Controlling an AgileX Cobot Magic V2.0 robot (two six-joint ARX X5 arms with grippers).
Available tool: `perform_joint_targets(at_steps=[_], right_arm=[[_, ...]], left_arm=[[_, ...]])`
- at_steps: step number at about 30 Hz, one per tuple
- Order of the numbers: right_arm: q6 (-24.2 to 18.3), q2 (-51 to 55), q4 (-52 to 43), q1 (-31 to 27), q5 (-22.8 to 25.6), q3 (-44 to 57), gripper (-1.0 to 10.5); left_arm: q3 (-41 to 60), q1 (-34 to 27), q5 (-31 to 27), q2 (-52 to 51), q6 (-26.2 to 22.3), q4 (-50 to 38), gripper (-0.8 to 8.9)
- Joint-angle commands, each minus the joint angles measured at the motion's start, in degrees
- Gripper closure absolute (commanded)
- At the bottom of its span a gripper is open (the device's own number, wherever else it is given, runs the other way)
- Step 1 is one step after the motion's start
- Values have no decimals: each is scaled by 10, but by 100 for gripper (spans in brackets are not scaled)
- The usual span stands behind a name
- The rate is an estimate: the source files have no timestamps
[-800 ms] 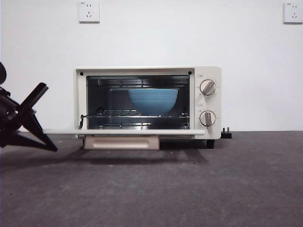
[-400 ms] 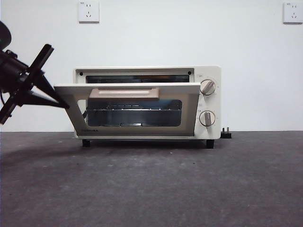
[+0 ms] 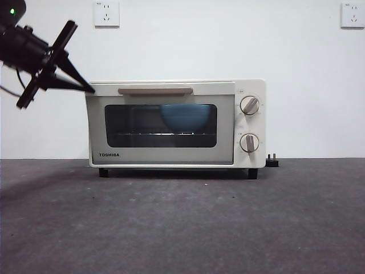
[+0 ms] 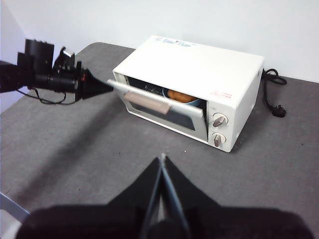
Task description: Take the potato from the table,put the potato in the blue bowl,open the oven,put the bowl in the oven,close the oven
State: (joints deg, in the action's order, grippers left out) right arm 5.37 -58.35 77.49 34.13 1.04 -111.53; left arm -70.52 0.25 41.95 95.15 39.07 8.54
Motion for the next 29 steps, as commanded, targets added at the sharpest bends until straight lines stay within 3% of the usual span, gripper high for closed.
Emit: perform_joint_targets(at_steps=[1, 8, 16, 22, 29], right_arm=[[5, 1, 11, 0, -1, 4, 952], [5, 1, 11, 0, -1, 4, 951], [-13, 1, 11, 0, -2, 8, 950], [-32, 1, 12, 0, 3, 9, 949], [-26, -8, 12, 0, 66, 9, 948]], left_arm=[[-15, 3, -16, 0, 2, -3, 820], [-24, 9, -26, 0, -1, 12, 820], [-24, 9, -19, -14, -60, 74, 820], [-24, 10, -36, -87, -165, 163, 820], [-24, 24, -157, -222, -312, 278, 819]])
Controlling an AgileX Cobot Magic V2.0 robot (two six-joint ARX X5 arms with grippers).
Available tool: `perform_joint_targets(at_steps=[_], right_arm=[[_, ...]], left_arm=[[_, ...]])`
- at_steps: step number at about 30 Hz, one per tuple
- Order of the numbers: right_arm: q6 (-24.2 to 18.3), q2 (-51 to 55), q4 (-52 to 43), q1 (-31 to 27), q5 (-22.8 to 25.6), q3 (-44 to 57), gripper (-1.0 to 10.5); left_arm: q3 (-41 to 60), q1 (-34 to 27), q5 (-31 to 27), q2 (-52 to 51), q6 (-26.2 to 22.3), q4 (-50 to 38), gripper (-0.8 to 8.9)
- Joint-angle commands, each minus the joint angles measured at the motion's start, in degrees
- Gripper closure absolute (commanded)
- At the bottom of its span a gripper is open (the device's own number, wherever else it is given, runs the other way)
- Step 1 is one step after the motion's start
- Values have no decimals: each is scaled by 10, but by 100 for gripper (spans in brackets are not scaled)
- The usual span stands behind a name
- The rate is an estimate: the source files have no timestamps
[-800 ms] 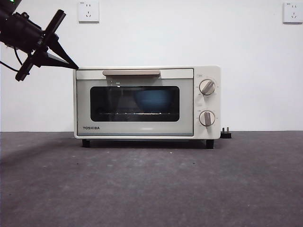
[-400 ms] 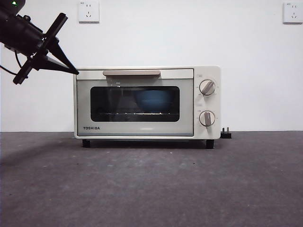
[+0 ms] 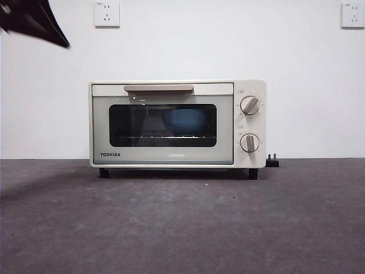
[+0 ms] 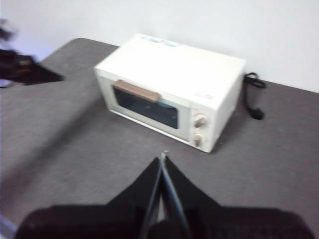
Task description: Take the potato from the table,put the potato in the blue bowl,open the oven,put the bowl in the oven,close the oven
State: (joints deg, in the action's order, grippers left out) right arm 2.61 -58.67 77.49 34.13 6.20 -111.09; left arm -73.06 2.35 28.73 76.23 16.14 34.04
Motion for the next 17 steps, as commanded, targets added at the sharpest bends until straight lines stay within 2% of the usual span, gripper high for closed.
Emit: perform_joint_targets(at_steps=[1, 8, 17], right_arm=[[5, -7, 11, 0, 22, 4, 947], [3, -20, 12, 0, 33, 4, 947], [3, -62, 11, 0, 33, 4, 947]], left_arm=[[2, 4, -32, -51, -96, 37, 818], [2, 4, -30, -136, -102, 61, 818], [2, 7, -35, -160, -103, 61, 818]])
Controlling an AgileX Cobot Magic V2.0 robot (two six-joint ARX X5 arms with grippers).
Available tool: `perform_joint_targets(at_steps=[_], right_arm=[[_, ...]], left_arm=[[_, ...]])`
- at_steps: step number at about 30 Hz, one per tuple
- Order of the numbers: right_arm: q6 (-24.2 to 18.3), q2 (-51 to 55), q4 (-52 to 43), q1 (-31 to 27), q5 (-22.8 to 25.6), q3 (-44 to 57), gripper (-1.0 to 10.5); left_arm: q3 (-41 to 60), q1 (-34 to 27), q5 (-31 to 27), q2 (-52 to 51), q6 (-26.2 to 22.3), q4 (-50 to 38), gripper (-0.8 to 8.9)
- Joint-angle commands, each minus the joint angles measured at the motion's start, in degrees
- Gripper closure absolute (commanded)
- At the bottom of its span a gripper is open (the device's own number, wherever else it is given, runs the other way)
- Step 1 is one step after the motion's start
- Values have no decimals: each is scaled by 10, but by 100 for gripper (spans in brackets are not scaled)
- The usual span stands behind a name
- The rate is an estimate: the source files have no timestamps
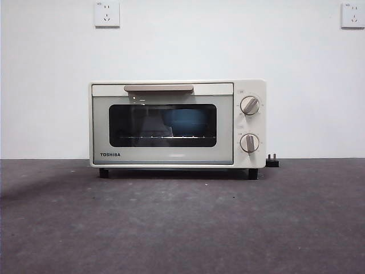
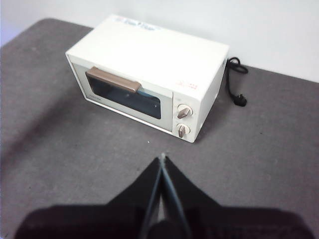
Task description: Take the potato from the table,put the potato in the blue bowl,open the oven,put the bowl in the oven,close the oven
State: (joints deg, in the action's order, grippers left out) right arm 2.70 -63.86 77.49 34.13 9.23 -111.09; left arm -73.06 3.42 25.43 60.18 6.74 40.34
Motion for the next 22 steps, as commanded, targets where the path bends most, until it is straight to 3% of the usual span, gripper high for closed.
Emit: perform_joint_targets(at_steps=[1, 3, 4, 9, 18, 22], right_arm=[[2, -16, 11, 0, 2, 4, 947], [2, -26, 11, 0, 2, 4, 947], [2, -33, 11, 0, 2, 4, 947], [2, -69, 11, 0, 2, 4, 947], [2, -135, 11, 0, 2, 4, 947], [2, -160, 11, 0, 2, 4, 947]], left_arm=[[2, -3, -2, 2, -9, -2, 818], [2, 5, 0, 2, -19, -2, 818], [2, 8, -11, 0, -68, -11, 817], [50, 1, -94, -23, -162, -73, 818], [368, -5, -108, -175, -171, -424, 818], [504, -6, -155, -264, -172, -512, 818]])
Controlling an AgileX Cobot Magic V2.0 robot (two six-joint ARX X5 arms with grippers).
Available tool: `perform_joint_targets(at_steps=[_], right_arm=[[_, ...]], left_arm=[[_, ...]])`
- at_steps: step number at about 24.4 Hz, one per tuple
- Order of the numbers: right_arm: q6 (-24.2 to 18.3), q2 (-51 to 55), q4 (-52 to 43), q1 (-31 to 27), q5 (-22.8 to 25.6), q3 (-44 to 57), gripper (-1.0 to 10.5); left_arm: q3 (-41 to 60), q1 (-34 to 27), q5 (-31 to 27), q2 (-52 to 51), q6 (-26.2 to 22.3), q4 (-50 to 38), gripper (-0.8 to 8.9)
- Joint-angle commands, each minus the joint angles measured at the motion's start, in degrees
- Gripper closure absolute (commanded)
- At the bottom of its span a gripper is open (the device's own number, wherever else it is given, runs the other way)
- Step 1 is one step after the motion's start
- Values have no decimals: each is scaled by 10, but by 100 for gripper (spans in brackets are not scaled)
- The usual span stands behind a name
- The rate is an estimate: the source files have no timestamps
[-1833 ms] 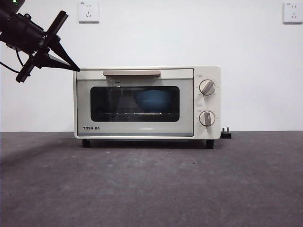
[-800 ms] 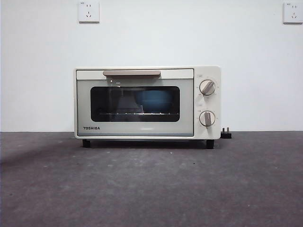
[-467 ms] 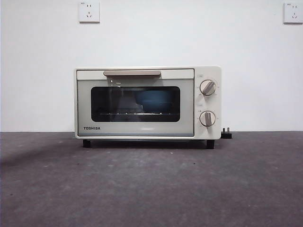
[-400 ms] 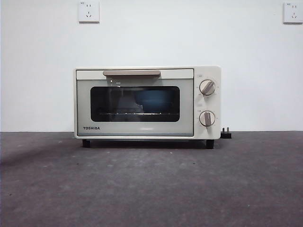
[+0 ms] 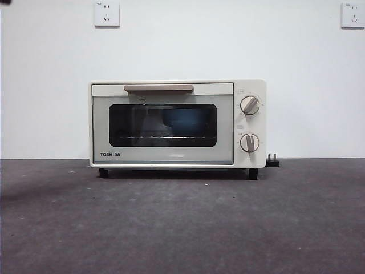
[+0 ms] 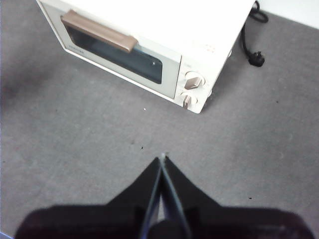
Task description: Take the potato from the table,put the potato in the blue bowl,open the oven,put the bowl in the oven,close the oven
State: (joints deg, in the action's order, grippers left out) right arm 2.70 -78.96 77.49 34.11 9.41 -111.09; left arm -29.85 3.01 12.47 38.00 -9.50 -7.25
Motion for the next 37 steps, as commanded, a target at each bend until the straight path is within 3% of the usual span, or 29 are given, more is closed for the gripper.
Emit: perform_joint_targets(at_steps=[1, 8, 13, 16, 19, 22, 26, 37], right_arm=[[2, -14, 11, 0, 1, 4, 947], [2, -42, 9, 0, 0, 4, 947], [2, -45, 4, 0, 0, 4, 947], [2, -45, 3, 0, 1, 4, 947], [2, -45, 3, 0, 1, 4, 947], [2, -45, 3, 0, 1, 4, 947], [2, -45, 3, 0, 1, 4, 947], [2, -45, 0, -2, 2, 4, 947]], left_arm=[[97, -3, -38, -62, -10, -46, 817], [224, -41, -55, -203, 25, -39, 818], [274, -43, -55, -295, 55, 44, 817], [294, -45, -80, -328, 101, 95, 818], [294, -45, -100, -348, 106, 174, 817], [294, -46, -121, -379, 90, 173, 818], [294, -46, -109, -378, 125, 167, 817], [294, -46, -106, -351, 125, 168, 817]])
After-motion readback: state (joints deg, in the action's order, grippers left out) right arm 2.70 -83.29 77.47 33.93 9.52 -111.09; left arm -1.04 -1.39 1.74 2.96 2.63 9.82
